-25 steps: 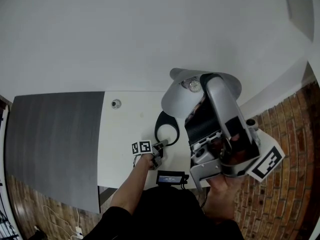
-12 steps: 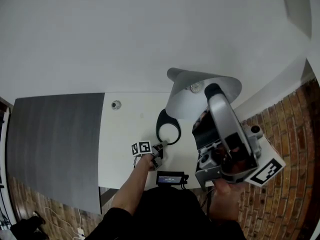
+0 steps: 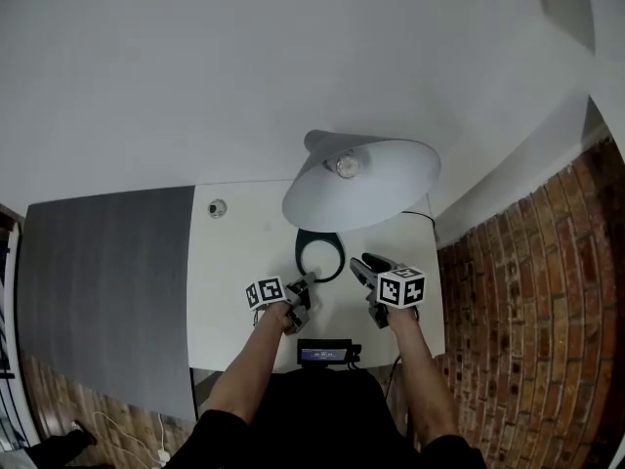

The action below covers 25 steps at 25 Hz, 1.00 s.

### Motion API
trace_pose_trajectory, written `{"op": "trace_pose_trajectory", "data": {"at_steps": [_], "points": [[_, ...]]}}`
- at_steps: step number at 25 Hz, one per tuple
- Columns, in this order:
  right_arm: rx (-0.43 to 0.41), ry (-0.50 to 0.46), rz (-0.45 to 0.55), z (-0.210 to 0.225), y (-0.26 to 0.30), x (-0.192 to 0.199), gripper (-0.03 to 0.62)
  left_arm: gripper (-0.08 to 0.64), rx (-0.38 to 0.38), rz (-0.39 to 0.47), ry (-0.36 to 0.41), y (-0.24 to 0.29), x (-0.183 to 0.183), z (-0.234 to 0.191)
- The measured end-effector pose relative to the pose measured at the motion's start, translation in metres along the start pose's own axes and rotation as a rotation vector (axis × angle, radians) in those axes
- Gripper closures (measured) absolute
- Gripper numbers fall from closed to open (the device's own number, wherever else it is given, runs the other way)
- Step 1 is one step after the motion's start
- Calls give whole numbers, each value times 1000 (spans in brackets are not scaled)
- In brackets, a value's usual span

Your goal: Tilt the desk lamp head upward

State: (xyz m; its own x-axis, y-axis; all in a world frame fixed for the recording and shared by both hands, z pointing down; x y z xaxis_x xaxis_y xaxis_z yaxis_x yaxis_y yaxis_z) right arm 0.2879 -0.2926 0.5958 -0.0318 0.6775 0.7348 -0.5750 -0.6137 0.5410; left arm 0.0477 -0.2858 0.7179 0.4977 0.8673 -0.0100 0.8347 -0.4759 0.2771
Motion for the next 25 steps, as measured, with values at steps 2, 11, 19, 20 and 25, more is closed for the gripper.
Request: {"op": "trace_pose_trajectory", "data": {"at_steps": [2, 11, 19, 20, 25], "points": [[34, 39, -79, 20, 31, 33, 428, 548, -15, 46, 5, -5, -5, 0], [85, 89, -167, 28, 93, 38, 417, 548, -24, 195, 0, -11, -19, 2], [133, 188, -121, 20, 93, 43, 417, 546, -2, 286, -16, -10, -41, 3], [132, 195, -120, 19, 94, 44, 417, 546, 0, 293, -15, -10, -44, 3], [134, 245, -104, 13, 94, 48, 417, 546, 0, 307, 7, -10, -55, 6]]}}
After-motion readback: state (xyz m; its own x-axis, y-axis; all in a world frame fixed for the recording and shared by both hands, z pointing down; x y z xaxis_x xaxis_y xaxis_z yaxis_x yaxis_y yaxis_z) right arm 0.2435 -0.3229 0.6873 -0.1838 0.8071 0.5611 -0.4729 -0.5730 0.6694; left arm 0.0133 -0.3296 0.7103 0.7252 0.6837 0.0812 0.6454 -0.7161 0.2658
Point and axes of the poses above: the fingertips, and each gripper's own axes: y forward along the fingers, z to its right, x out of its underside, the point moved 9 cm from there along -y, backward along the fingers, and after that the axes turned 5 degrees about -y, right-handed, at the moved point
